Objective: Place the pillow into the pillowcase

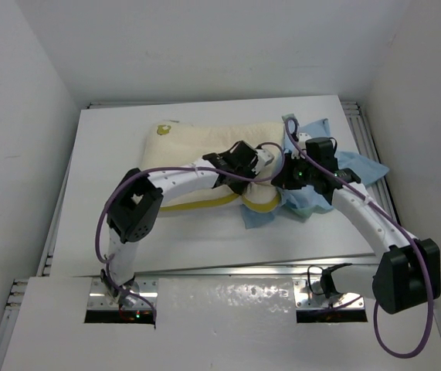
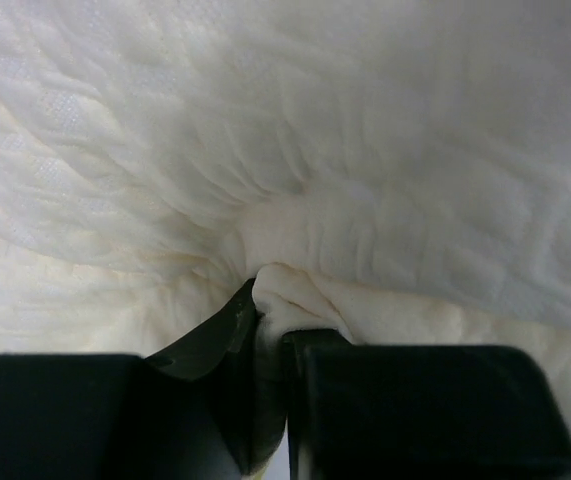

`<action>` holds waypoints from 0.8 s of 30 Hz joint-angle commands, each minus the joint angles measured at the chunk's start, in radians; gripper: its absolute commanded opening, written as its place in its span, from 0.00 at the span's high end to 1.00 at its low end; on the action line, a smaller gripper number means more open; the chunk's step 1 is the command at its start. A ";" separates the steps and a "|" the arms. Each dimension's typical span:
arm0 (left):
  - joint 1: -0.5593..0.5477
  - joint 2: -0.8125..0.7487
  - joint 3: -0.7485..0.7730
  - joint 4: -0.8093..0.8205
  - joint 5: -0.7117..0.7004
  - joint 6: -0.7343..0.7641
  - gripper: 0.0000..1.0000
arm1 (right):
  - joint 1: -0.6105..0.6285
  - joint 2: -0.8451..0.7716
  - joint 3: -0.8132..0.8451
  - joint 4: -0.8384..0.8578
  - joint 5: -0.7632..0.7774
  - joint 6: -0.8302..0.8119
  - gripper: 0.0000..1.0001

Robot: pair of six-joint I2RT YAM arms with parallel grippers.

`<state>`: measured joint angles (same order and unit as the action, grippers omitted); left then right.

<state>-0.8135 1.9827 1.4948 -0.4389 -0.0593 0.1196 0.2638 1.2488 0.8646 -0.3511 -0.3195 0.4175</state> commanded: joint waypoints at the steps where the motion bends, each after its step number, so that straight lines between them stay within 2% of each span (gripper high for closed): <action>1: 0.022 -0.007 0.117 0.102 0.111 0.075 0.88 | 0.023 -0.011 0.013 -0.022 -0.032 0.069 1.00; 3: 0.022 -0.022 0.160 0.034 0.272 0.153 0.74 | 0.023 -0.011 -0.015 0.006 0.034 0.072 1.00; 4: 0.022 -0.050 0.169 0.007 0.352 0.242 0.61 | 0.020 -0.011 -0.022 0.018 0.058 0.075 1.00; 6: 0.023 -0.090 0.154 -0.046 0.412 0.351 0.51 | 0.012 -0.008 -0.033 0.027 0.082 0.078 1.00; 7: 0.022 -0.128 0.142 -0.067 0.438 0.473 0.43 | 0.000 -0.005 -0.039 0.034 0.079 0.084 1.00; 10: 0.022 -0.169 0.101 -0.139 0.490 0.644 0.35 | -0.001 0.001 -0.050 0.064 0.065 0.092 1.00; 13: 0.020 -0.206 0.049 -0.150 0.559 0.768 0.32 | -0.001 0.001 -0.059 0.093 0.039 0.112 1.00; 19: -0.004 -0.268 -0.114 0.041 0.648 0.867 0.23 | -0.001 -0.002 -0.058 0.112 0.046 0.138 1.00; 24: -0.044 -0.222 -0.189 0.135 0.659 0.844 0.21 | -0.001 -0.015 -0.061 0.116 0.079 0.142 1.00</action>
<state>-0.8330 1.7420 1.3312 -0.4103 0.5419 0.9314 0.2546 1.2514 0.7986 -0.3103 -0.2344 0.5335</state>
